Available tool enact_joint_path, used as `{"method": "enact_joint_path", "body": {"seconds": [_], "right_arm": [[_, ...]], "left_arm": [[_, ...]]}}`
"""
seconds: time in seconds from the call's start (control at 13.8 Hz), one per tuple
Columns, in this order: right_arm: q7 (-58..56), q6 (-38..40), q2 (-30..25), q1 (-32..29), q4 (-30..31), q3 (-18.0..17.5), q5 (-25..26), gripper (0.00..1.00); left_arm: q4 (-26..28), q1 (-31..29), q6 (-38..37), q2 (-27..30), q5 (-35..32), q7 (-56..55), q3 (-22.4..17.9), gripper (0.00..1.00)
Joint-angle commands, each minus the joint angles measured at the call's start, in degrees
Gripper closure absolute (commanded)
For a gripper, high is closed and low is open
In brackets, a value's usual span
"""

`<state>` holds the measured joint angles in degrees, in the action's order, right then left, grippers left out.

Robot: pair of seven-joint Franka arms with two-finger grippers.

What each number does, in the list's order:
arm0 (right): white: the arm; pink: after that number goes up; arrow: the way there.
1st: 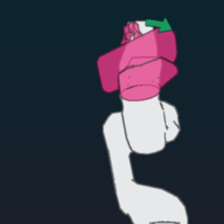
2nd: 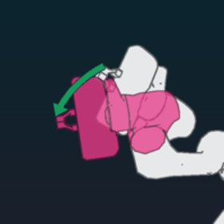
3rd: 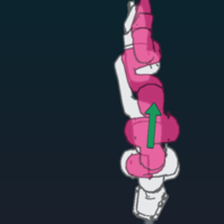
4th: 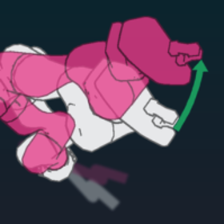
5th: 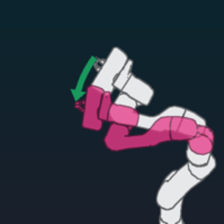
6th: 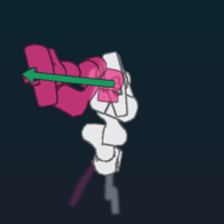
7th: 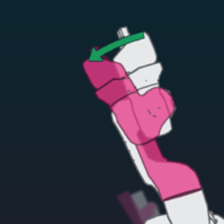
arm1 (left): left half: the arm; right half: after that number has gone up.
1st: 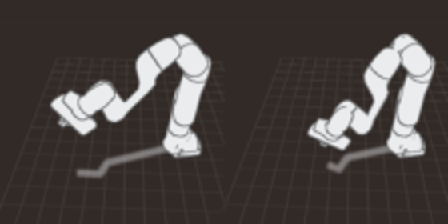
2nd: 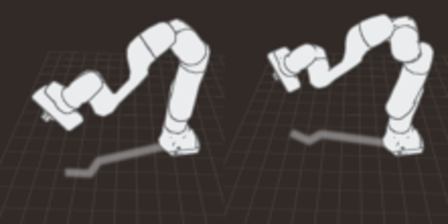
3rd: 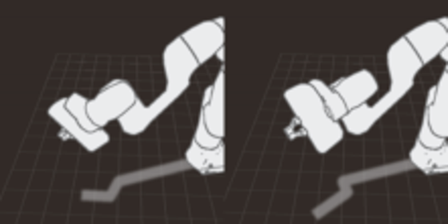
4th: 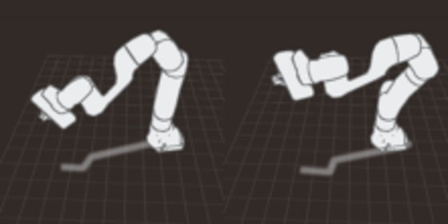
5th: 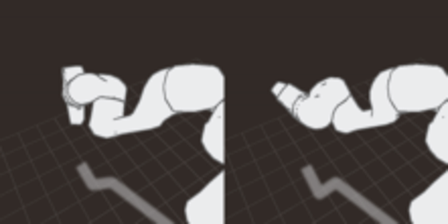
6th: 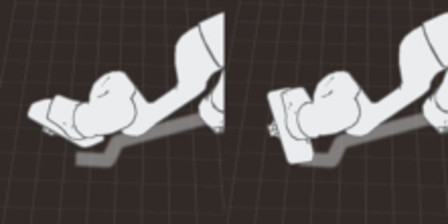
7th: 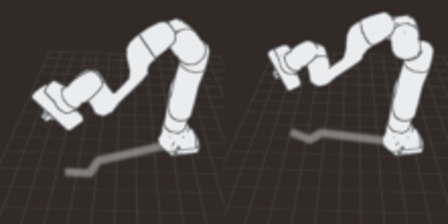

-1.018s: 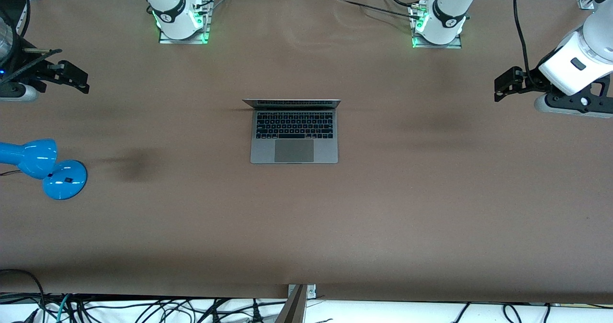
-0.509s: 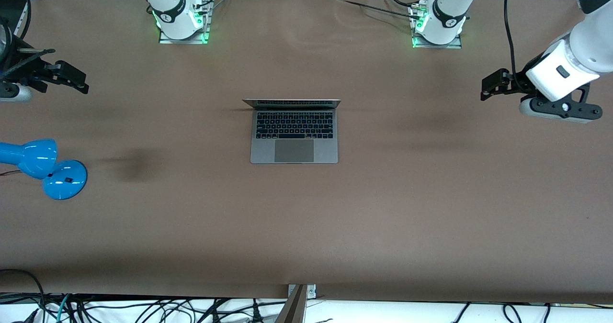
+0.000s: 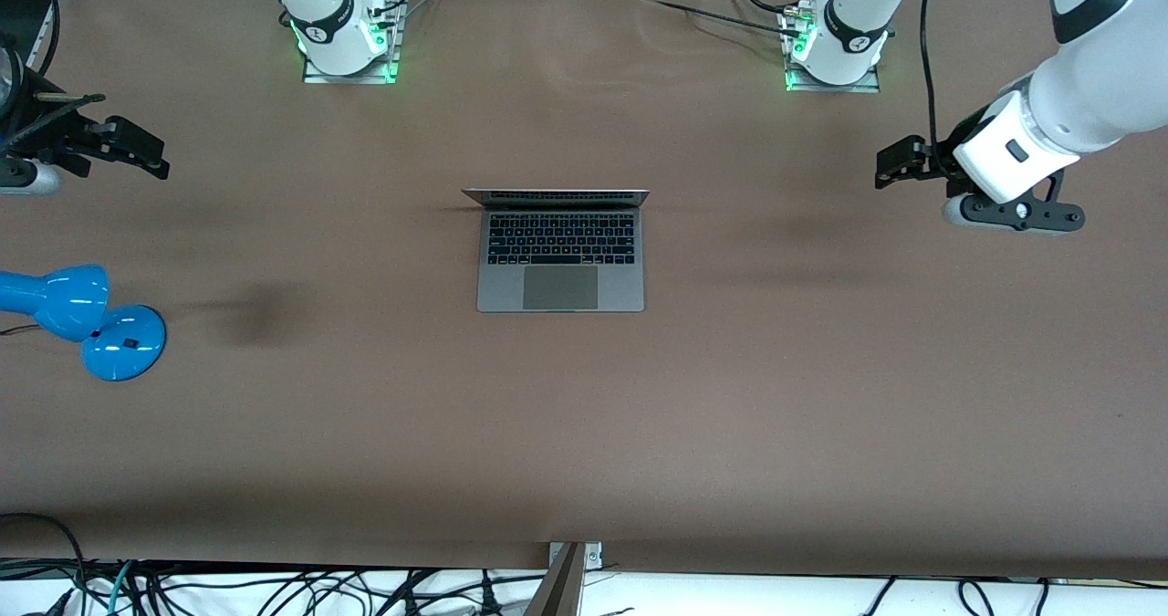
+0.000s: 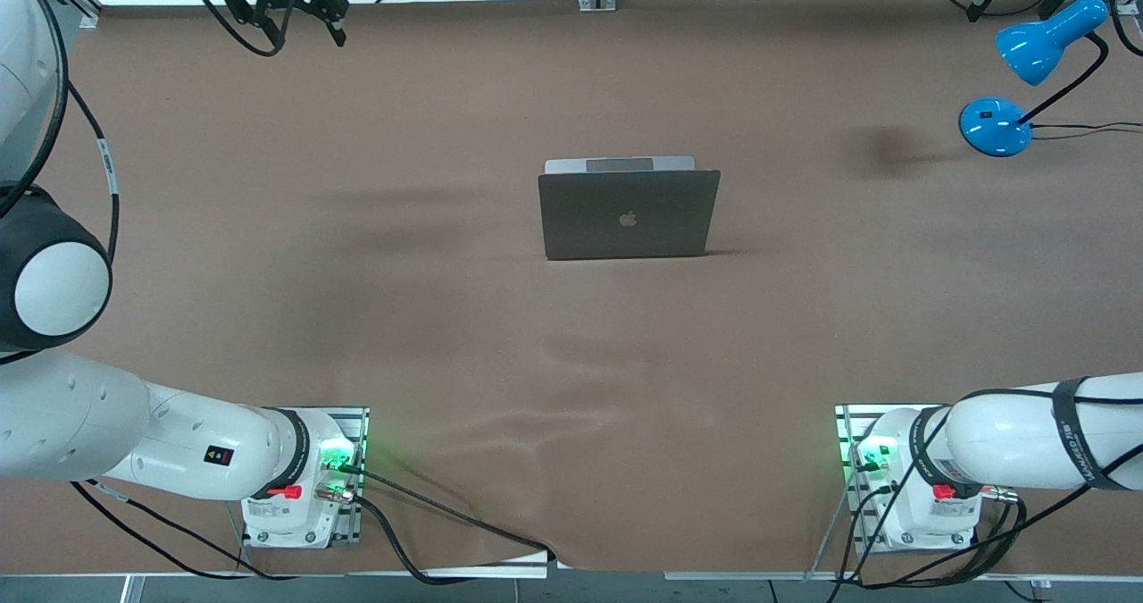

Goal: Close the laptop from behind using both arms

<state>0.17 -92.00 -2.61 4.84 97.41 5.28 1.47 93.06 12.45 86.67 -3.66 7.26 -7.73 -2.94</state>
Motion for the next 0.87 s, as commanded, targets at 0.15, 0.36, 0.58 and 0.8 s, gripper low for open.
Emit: {"method": "enact_joint_path", "body": {"seconds": [0.15,0.36,0.58,0.8], "right_arm": [[-0.3,1.2,0.6,-0.1,-1.6,0.2,-0.9,0.00],[-0.1,1.3,0.6,-0.1,-1.6,0.2,-0.9,0.00],[0.0,1.4,0.6,-0.1,-1.5,0.2,-0.9,0.00],[-0.3,1.3,0.6,-0.2,-1.5,0.2,-0.8,0.00]], "left_arm": [[2.1,0.1,1.7,0.6,1.1,-7.0,4.6,0.00],[4.3,0.1,4.5,0.6,1.1,-12.4,9.2,0.00],[6.0,0.1,6.9,0.5,1.1,-19.5,14.8,0.00],[7.7,0.2,8.9,0.3,1.3,-24.6,19.9,0.00]]}}
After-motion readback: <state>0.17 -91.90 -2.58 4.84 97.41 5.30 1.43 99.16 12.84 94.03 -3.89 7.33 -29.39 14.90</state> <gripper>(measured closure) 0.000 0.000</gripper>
